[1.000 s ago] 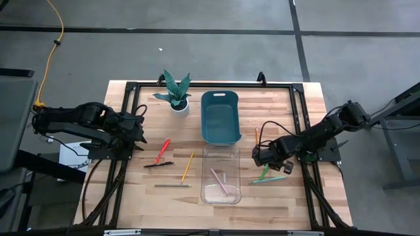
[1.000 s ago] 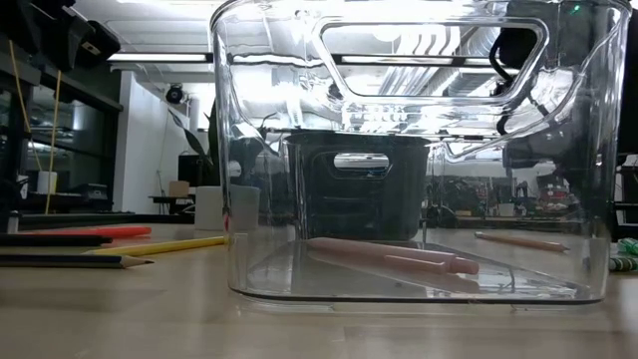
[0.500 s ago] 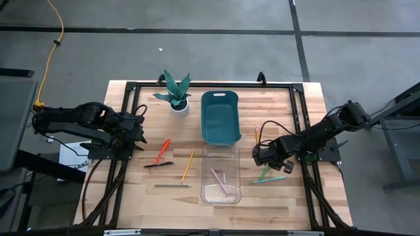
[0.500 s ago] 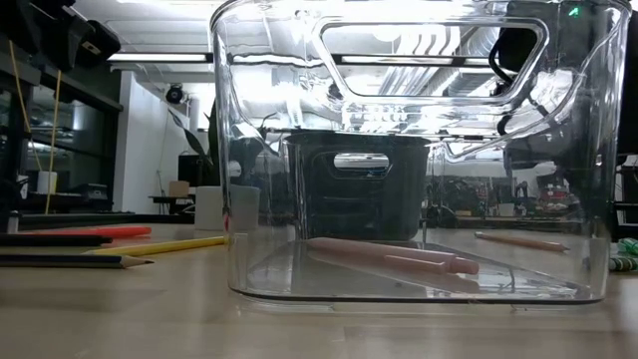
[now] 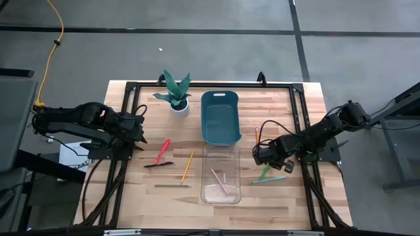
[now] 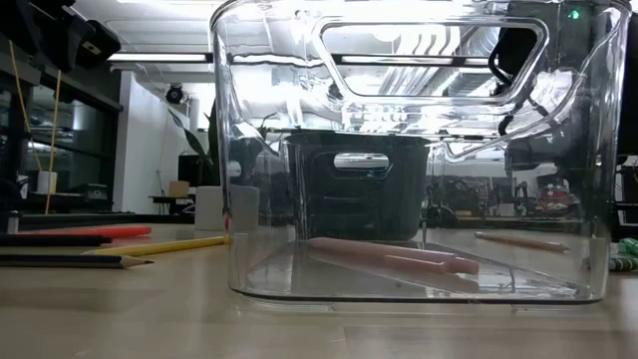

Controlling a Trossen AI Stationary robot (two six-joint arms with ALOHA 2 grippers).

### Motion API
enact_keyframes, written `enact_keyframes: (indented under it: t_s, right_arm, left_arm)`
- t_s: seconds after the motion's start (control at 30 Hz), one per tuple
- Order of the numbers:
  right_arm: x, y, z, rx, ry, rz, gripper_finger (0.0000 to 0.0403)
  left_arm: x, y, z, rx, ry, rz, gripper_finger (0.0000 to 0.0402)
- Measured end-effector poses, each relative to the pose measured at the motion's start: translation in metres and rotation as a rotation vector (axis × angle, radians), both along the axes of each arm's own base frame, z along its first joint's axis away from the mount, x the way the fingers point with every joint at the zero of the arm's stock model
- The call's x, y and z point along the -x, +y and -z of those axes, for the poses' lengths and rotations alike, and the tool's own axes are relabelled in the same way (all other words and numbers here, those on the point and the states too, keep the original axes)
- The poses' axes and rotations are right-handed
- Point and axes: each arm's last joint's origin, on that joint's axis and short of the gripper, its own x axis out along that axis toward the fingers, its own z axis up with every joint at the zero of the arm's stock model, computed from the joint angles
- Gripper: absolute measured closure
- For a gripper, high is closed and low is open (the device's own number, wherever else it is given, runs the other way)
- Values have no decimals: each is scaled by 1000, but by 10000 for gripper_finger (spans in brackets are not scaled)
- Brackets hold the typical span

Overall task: Sort pens & pencils
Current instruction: Put the green pen into the transparent bin

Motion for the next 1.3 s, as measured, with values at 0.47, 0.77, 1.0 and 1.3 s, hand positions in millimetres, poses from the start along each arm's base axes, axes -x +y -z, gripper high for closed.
enact_keyframes:
  t_s: [0.47,0.77,1.0,1.3]
  right_arm:
    - [0,0,0,9,-5,1,284]
    - [0,-1,1,1,10,-6,284]
    - [-2,0,1,-3,-8,-5,284]
    - [-3,0,6,3,12,-3,284]
  left_arm:
    - [0,0,0,0,-2,0,256]
    - [0,0,0,0,0,0,256]
    - [0,0,0,1,-1,-1,256]
    - [0,0,0,4,0,-8,257]
